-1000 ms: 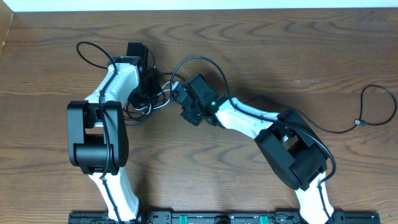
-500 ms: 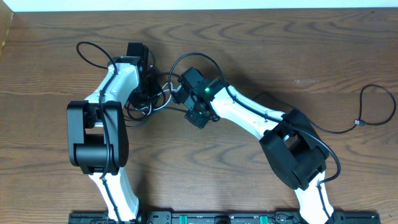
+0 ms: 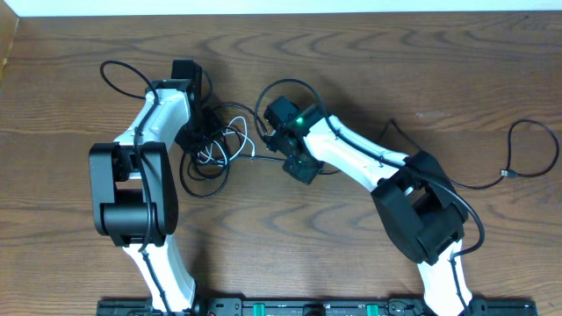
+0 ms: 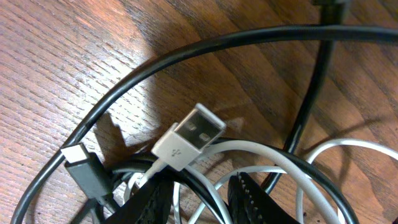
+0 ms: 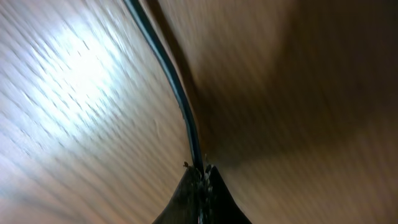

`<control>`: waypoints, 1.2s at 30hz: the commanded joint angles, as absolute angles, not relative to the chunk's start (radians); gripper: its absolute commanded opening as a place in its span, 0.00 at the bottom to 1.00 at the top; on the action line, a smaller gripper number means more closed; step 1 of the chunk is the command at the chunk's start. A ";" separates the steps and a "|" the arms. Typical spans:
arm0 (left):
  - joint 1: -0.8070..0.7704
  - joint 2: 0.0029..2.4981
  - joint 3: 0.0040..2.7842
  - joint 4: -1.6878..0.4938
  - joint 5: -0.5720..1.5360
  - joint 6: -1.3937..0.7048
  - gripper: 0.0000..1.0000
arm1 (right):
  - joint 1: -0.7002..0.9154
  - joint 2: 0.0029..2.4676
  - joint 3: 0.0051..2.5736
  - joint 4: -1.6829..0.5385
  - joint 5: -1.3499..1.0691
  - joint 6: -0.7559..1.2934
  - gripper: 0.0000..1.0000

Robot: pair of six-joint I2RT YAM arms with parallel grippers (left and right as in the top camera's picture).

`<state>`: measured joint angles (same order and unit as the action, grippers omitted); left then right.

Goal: Untangle cables

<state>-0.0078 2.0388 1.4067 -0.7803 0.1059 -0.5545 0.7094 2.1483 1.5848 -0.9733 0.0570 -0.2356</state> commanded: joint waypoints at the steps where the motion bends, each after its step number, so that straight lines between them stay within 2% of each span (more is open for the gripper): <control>1: 0.006 2.061 1.404 -0.783 0.070 -0.559 0.34 | 0.662 2.164 1.591 -1.044 0.118 -0.244 0.01; 11: 0.006 2.061 1.404 -0.780 0.058 -0.559 0.34 | 0.496 2.164 1.589 -1.208 0.152 -0.239 0.01; 19: 0.006 2.061 1.404 -0.780 0.059 -0.559 0.34 | 0.406 2.164 1.597 -1.173 0.119 -0.189 0.02; 20: 0.006 2.061 1.404 -0.780 0.060 -0.559 0.34 | 0.406 2.164 1.608 -1.174 0.122 -0.192 0.08; 21: 0.006 2.061 1.404 -0.780 0.060 -0.559 0.34 | 0.408 2.164 1.628 -1.179 0.122 -0.196 0.20; 28: 0.006 2.061 1.404 -0.783 0.060 -0.559 0.34 | 0.486 2.164 1.849 -1.203 0.040 -0.243 0.30; 33: 0.006 2.061 1.404 -0.784 0.060 -0.559 0.34 | 0.579 2.164 1.860 -1.123 -0.054 -0.378 0.39; 36: 0.006 2.061 1.404 -0.784 0.060 -0.559 0.34 | 0.640 2.164 1.852 -1.066 -0.089 -0.390 0.52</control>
<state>-0.0017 2.0388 1.4067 -0.7792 0.0902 -0.5545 0.5869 2.1605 1.8553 -1.0904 -0.0143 -0.3237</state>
